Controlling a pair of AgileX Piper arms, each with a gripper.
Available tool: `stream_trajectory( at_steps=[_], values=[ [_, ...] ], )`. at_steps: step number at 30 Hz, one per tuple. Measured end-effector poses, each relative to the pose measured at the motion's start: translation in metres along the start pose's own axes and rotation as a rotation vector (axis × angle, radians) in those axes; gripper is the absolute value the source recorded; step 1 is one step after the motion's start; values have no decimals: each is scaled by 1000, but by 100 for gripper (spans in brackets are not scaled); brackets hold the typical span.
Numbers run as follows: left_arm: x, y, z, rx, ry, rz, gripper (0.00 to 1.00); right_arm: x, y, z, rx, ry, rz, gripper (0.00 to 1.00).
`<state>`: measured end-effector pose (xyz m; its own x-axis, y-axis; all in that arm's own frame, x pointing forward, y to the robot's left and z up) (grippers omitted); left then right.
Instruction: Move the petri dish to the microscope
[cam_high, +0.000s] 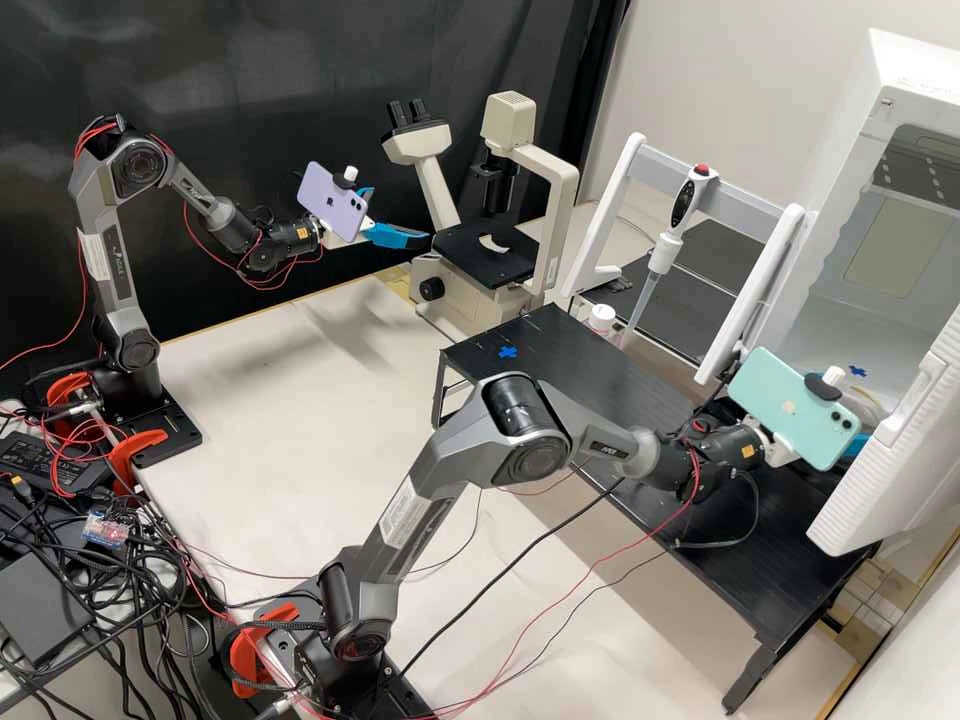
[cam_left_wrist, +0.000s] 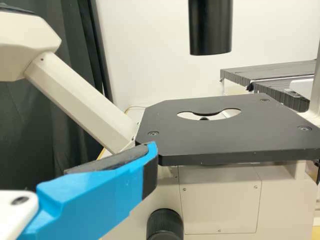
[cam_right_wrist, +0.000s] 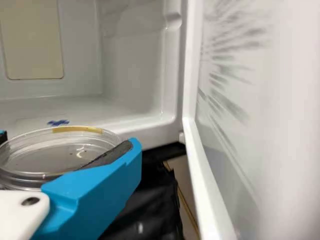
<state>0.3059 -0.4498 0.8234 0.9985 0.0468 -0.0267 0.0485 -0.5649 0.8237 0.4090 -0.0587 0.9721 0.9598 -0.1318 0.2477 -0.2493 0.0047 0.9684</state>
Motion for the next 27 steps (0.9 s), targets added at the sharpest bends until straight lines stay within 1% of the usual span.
stream_trajectory(
  at_steps=[3, 4, 5, 7, 8, 9, 11, 13, 14, 15, 17, 18, 20, 21, 22, 24, 25, 27],
  values=[
    [0, 0, 0, 0, 0, 0, 100, -21, 7, -1, 5, 13, 26, 0],
    [0, 0, 0, 0, 0, 0, 100, -25, 8, -3, 9, 22, 32, 0],
    [0, 0, 0, 0, 0, 0, 100, -37, 8, -6, 19, 45, 47, 0],
    [0, 0, 0, 0, 0, 0, 100, -59, 2, -9, 26, 58, 38, 0],
    [0, 0, 0, 0, 0, 0, 100, -70, 3, -16, 25, 82, 45, 0],
    [0, 0, 0, 0, 0, 0, 100, -81, -1, -20, 24, 100, 36, 0],
    [0, 0, 0, 0, 0, 0, 100, -95, -2, -33, 21, 162, 47, 0],
    [0, 0, 0, 0, 0, 0, 100, -113, -10, -43, 43, 193, 30, 0],
    [0, 0, 0, 0, 0, 0, 100, -125, -15, -54, 59, 227, 15, 0],
    [0, 0, 0, 0, 0, 0, 100, -135, -22, -59, 66, 240, -11, 0],
    [0, 0, 0, 0, 0, 0, 100, -156, -33, -79, 50, 328, -66, 0],
    [0, 0, 0, 0, 0, 0, 100, -160, -37, -83, 45, 350, -83, 0],
    [0, 0, 0, 0, 0, 0, 100, -170, -46, -94, 66, 382, -114, 0],
    [0, 0, 0, 0, 0, 0, 100, -180, -57, -103, 84, 409, -144, 0],
    [0, 0, 0, 0, 0, 0, 100, -184, -60, -108, 88, 425, -155, 0],
    [0, 0, 0, 0, 0, 0, 100, -195, -73, -120, 77, 475, -202, 0],
    [0, 0, 0, 0, 0, 0, 100, -200, -79, -127, 65, 503, -224, 0],
    [0, 0, 0, 0, 0, 0, 100, -205, -88, -138, 66, 518, -242, 0]
  ],
)
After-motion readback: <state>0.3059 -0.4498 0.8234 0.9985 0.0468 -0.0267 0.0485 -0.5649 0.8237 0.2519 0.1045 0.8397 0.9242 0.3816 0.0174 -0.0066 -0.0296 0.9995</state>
